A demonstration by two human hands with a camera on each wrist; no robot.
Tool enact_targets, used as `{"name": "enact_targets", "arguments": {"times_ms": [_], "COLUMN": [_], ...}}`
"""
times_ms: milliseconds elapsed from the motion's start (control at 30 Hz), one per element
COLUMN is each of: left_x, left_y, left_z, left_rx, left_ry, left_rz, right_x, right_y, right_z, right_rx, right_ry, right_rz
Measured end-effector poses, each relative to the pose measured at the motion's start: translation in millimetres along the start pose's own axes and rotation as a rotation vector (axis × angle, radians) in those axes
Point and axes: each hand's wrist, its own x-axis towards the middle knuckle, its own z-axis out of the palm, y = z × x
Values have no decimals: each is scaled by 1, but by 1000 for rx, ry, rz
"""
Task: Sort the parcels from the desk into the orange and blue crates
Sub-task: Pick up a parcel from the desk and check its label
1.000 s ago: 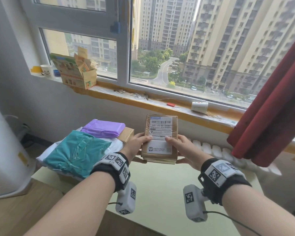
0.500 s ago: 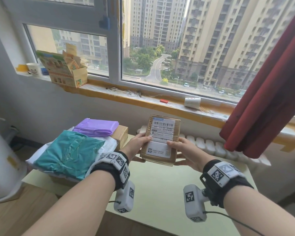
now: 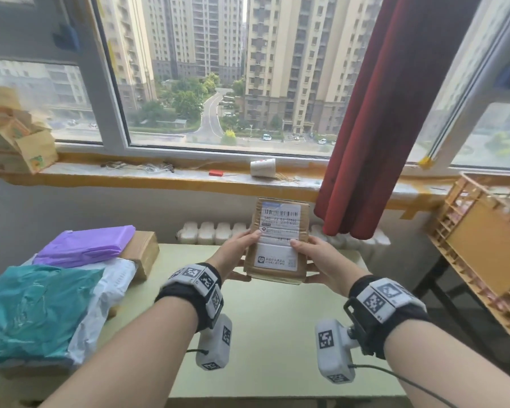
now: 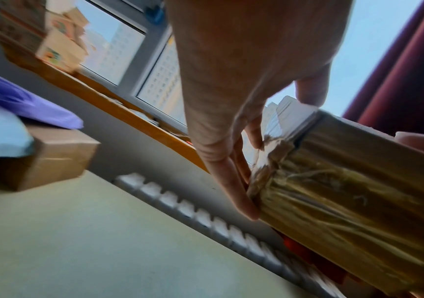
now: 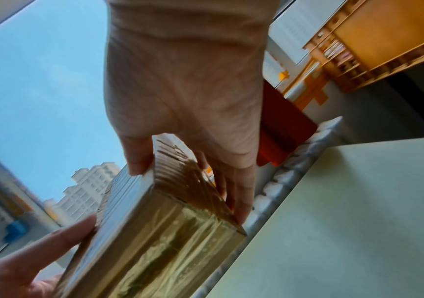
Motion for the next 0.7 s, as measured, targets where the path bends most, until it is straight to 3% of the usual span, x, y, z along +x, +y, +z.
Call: {"name": "enact_targets", "arguments": {"times_ms": [400,700], "left_x": [43,59], "left_y": [46,65], "left_z": [192,355], "left_rx": [106,150], "left_ry": [-240,-308], "left_rz": [24,16], "right_x": [-55,-103], "right_y": [35,76], "right_z": [-189,-336], "right_rx": [118,177], "right_ry": [248,405], "right_rz": [40,56]}}
